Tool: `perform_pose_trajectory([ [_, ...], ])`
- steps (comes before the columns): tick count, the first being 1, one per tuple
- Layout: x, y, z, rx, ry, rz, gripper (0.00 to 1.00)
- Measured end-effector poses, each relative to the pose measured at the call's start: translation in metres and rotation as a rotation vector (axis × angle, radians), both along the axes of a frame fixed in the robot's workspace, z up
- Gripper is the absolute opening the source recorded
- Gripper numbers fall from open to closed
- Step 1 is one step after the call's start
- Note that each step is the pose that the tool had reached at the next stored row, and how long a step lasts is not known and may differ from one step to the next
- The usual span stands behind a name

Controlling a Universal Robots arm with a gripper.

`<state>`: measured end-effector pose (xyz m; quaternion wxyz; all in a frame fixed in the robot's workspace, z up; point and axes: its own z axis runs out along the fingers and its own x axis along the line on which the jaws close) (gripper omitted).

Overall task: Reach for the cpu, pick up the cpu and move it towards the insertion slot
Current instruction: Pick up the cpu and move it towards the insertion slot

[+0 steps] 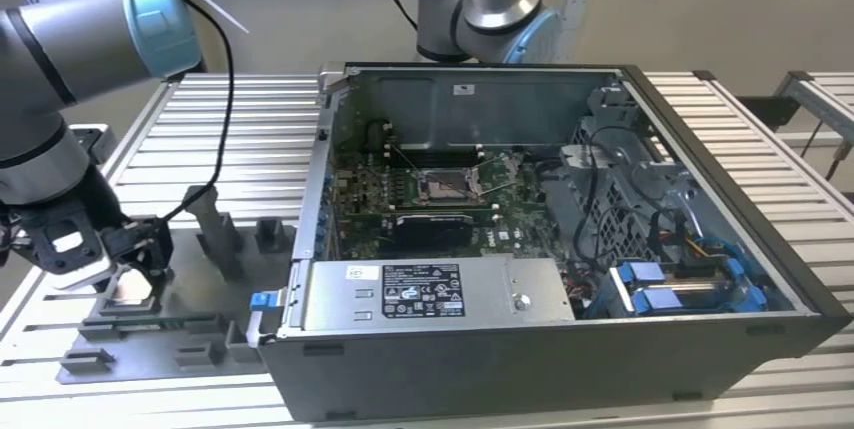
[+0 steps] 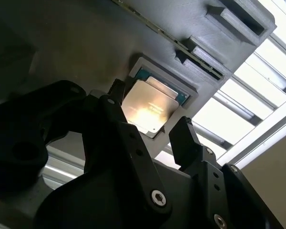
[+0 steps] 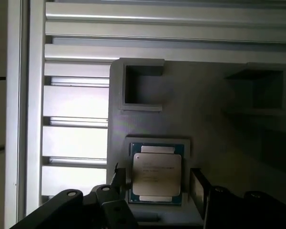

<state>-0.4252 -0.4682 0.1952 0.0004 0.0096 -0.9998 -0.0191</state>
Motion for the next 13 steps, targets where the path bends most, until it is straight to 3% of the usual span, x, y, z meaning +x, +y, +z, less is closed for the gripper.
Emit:
perform_pose_trajectory([
  [13,-0.0003,0.0028,-0.0080,-0.0001,0.0002,0.000,1.00],
])
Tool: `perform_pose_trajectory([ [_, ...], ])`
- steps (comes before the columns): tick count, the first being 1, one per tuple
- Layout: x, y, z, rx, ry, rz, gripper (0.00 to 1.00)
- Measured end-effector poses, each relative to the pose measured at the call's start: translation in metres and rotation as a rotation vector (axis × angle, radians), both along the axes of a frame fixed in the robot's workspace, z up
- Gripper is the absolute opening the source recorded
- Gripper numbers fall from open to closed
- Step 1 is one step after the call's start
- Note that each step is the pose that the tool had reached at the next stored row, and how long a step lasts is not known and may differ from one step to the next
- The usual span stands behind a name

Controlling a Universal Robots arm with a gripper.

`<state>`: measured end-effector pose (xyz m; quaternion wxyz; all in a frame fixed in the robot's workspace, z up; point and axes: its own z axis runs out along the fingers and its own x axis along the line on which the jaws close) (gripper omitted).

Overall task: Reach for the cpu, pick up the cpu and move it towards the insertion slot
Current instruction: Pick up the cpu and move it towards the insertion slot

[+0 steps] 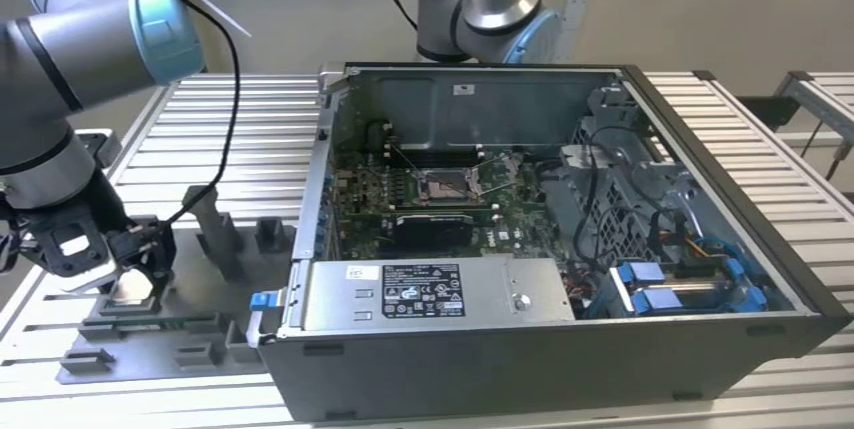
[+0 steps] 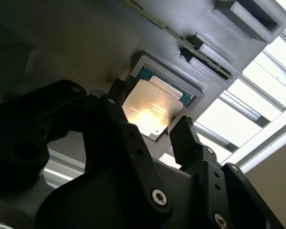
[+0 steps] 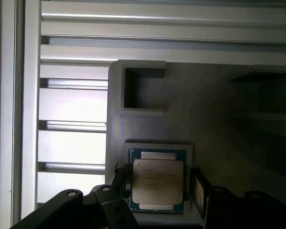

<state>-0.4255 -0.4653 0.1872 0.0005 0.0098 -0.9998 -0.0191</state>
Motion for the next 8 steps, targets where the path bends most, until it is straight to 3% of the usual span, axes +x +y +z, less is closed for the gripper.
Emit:
perform_pose_trajectory([
  [8,-0.0001,-0.0001,-0.0020,0.0002,-0.0002,0.000,1.00],
])
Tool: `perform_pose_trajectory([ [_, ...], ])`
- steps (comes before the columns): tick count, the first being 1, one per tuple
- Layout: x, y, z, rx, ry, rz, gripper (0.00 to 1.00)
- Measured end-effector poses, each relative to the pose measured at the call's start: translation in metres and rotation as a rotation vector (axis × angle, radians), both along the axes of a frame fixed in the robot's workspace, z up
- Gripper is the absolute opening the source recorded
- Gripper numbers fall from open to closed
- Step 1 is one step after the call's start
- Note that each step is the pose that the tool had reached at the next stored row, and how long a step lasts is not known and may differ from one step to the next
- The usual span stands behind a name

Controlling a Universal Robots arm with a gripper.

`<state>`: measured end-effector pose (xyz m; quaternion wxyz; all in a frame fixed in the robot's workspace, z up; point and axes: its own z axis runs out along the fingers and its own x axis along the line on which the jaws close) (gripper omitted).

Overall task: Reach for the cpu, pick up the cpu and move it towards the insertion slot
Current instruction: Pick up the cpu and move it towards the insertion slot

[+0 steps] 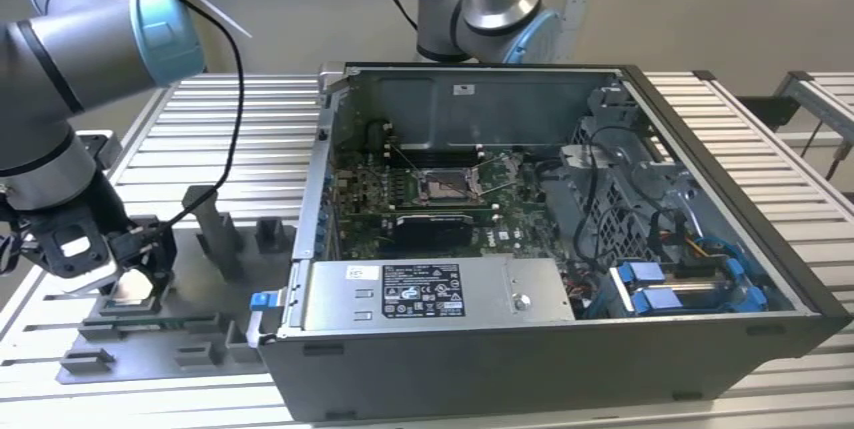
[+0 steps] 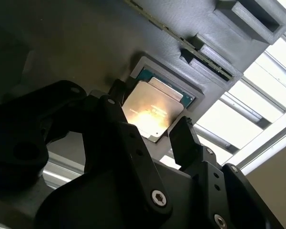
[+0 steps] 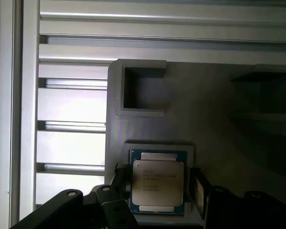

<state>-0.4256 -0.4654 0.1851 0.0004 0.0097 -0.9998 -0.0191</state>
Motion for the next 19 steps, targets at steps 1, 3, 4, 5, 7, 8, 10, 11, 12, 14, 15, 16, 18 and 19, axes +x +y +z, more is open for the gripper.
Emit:
perform_pose_trajectory([
  [1,0.0000,-0.0003,-0.0001,0.0001,-0.0001,0.000,1.00],
  [3,0.0000,-0.0011,0.0001,-0.0001,0.0001,0.000,1.00],
  [4,0.0000,-0.0012,0.0001,-0.0001,0.0000,0.000,1.00],
  [5,0.0001,-0.0013,0.0001,0.0000,0.0000,0.000,1.00],
  [7,0.0000,-0.0014,0.0001,-0.0001,0.0001,0.000,1.00],
  [8,0.0000,-0.0014,0.0001,0.0000,0.0001,0.000,1.00],
  [10,0.0000,-0.0015,0.0004,0.0000,0.0000,0.000,1.00],
  [11,0.0000,-0.0015,0.0009,0.0000,0.0001,0.000,1.00],
  [12,0.0000,-0.0015,0.0011,0.0001,-0.0001,0.000,1.00],
  [14,0.0000,-0.0015,0.0012,0.0002,-0.0001,0.000,1.00],
  [15,0.0001,-0.0014,0.0013,0.0002,-0.0001,0.000,1.00],
  [16,0.0001,-0.0015,0.0013,0.0002,0.0000,0.000,1.00],
  [18,0.0000,-0.0015,0.0014,0.0002,0.0000,0.000,1.00],
  [19,0.0000,-0.0015,0.0015,0.0002,0.0000,0.000,1.00],
])
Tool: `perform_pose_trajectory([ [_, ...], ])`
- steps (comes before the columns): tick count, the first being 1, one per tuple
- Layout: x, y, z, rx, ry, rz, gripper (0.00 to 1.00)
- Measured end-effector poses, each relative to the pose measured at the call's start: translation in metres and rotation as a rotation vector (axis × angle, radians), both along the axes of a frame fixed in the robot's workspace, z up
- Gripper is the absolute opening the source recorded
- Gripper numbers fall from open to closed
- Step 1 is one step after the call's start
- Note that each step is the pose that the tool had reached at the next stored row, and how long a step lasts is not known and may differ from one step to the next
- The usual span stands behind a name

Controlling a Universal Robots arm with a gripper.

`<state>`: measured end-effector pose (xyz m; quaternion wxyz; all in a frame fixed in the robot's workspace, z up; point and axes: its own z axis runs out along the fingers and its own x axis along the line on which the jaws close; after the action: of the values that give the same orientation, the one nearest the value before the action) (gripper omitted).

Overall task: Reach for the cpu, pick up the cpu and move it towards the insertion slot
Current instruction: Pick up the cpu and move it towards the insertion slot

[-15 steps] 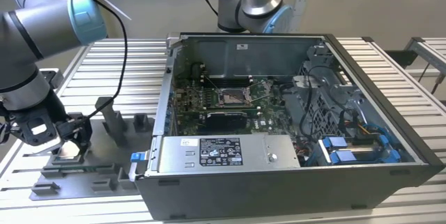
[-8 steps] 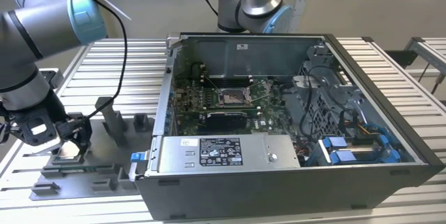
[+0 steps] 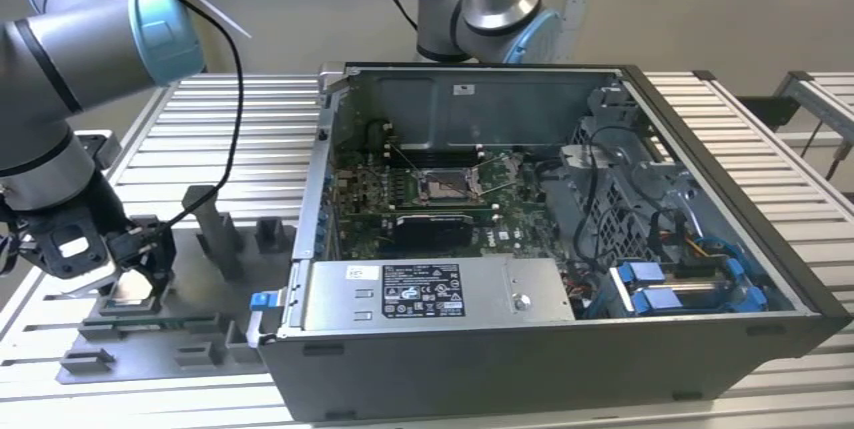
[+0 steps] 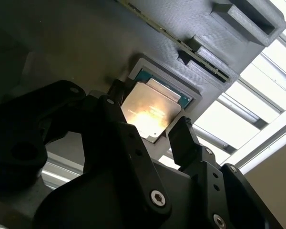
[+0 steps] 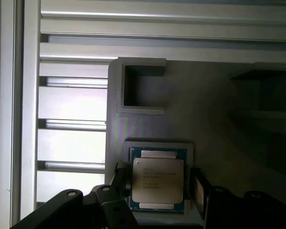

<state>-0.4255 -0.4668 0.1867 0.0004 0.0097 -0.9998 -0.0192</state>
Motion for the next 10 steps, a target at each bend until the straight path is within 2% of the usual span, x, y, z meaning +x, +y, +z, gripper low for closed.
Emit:
perform_pose_trajectory([
  [3,0.0000,0.0000,0.0001,0.0000,0.0000,0.000,1.00],
  [4,0.0000,0.0000,0.0001,0.0000,0.0000,0.000,0.00],
  [10,0.0000,0.0000,0.0004,0.0000,-0.0001,0.000,0.00],
])
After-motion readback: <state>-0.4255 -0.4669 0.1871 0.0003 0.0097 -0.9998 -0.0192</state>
